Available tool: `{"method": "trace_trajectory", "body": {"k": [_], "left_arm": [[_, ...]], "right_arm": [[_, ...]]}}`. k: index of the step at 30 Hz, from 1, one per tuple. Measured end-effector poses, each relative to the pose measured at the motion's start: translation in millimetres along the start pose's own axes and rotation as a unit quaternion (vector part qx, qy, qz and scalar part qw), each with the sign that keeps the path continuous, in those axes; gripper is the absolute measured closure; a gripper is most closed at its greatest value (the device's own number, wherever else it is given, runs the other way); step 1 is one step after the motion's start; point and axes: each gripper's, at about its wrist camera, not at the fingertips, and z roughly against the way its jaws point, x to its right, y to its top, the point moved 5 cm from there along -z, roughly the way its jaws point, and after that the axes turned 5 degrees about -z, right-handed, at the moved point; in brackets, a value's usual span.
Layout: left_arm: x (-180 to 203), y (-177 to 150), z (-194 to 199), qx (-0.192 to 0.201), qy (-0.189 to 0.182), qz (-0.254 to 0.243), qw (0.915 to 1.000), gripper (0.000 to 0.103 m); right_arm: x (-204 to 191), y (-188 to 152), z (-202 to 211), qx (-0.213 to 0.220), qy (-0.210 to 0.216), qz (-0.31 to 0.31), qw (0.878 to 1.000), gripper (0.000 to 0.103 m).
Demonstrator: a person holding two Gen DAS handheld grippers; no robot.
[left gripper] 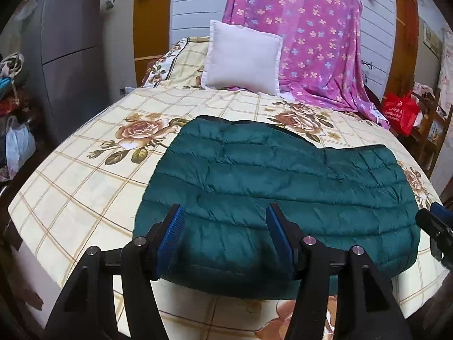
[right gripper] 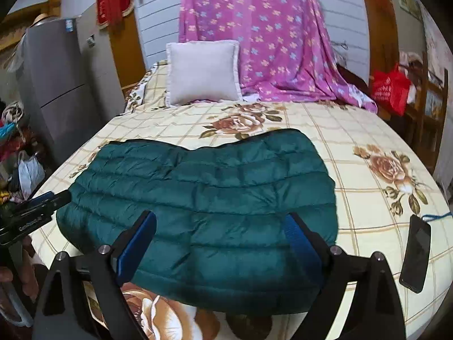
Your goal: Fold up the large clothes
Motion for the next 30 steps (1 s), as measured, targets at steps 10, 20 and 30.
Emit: {"method": "trace_trajectory", "body": {"k": [10, 20, 30], "left_arm": [[13, -8, 3, 0.006, 0.011, -0.007, 0.9999, 0.063], [21, -10, 8, 0.018, 0.022, -0.022, 0.9994, 0.063], [27, -12, 10, 0.024, 0.031, -0.035, 0.9986, 0.063]], "right_arm": [[-10, -11, 5, 0.019, -0.021, 0.024, 0.999, 0.007], [-12, -14, 7, 0.035, -0.033, 0.035, 0.998, 0.007], [-11, -15, 8, 0.037, -0.034, 0.041, 0.998, 0.006]]}}
